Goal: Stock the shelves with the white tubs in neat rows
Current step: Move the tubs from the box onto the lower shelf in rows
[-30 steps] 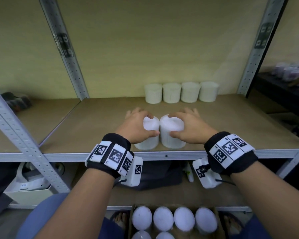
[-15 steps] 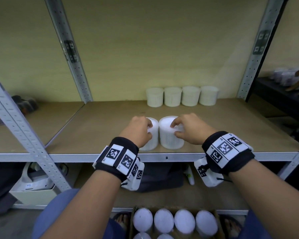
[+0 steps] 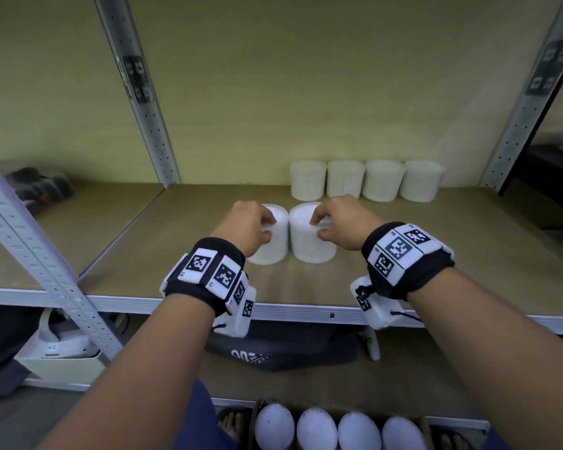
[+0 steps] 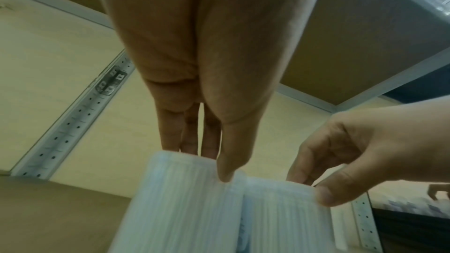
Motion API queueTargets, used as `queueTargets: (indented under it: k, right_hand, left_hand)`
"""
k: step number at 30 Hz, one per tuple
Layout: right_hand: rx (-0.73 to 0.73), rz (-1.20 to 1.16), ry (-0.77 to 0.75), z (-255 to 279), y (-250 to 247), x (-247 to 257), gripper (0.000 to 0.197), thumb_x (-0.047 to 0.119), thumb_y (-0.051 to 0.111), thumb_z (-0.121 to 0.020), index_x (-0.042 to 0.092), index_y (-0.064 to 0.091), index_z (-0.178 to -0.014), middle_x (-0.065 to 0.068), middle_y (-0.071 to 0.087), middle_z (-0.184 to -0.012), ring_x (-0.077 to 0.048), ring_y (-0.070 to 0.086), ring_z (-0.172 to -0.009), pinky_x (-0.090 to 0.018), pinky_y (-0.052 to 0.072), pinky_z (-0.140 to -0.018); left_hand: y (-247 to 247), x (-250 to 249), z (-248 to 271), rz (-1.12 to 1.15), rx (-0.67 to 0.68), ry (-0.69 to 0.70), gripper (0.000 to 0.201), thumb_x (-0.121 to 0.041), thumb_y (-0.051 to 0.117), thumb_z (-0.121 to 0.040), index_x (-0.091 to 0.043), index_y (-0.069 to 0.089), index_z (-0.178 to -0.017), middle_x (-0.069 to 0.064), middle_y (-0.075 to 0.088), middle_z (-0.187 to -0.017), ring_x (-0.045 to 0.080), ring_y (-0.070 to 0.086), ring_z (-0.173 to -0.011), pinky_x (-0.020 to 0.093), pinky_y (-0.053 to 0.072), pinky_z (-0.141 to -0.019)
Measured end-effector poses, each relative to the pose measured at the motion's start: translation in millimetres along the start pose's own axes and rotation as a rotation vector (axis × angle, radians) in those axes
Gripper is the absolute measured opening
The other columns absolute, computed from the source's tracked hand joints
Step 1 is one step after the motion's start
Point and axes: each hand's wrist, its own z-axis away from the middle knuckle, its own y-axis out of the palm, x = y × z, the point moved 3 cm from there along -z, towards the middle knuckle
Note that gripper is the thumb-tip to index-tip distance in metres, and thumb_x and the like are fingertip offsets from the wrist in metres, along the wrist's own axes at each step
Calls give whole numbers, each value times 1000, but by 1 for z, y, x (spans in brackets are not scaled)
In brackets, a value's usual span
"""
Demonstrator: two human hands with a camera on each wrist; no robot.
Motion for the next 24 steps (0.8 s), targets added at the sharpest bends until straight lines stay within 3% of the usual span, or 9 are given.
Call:
queueTargets:
  k: [4, 13, 20, 24]
  right_hand:
    - [3, 1, -5, -36, 3, 5, 30, 19, 62, -90, 20, 66, -120, -5, 58, -130, -22, 58, -116, -25, 43, -85]
    - [8, 3, -65, -113, 14, 13, 30, 20, 61, -89, 19, 66, -119, -5, 60, -129, -24, 58, -115, -30, 46, -94]
    - [-6, -6, -110, -160, 20, 11, 29, 19, 56, -93, 16, 64, -121, -5, 61, -127, -24, 57, -115, -24, 37, -85]
    - [-9, -5, -116, -183, 20, 11, 29, 19, 56, -93, 16, 63, -122, -5, 60, -127, -24, 56, -115, -25, 38, -87]
  left_hand:
    - [-1, 19, -25, 0, -17, -24, 34, -9, 63, -87, -11, 66, -121, 7, 65, -125, 20, 60, -116, 26, 43, -102]
    - [-5, 59, -84, 11, -47, -63, 33, -8, 61, -89, -9, 65, -122, 8, 65, -126, 20, 60, -117, 22, 41, -100]
    - [-3, 81, -125, 14, -79, -71, 33, -8, 60, -89, -8, 66, -121, 9, 64, -125, 22, 60, -115, 26, 44, -100]
    - [-5, 91, -149, 8, -90, -64, 32, -8, 60, -89, -8, 66, -120, 10, 64, -124, 22, 59, -115, 25, 43, -99]
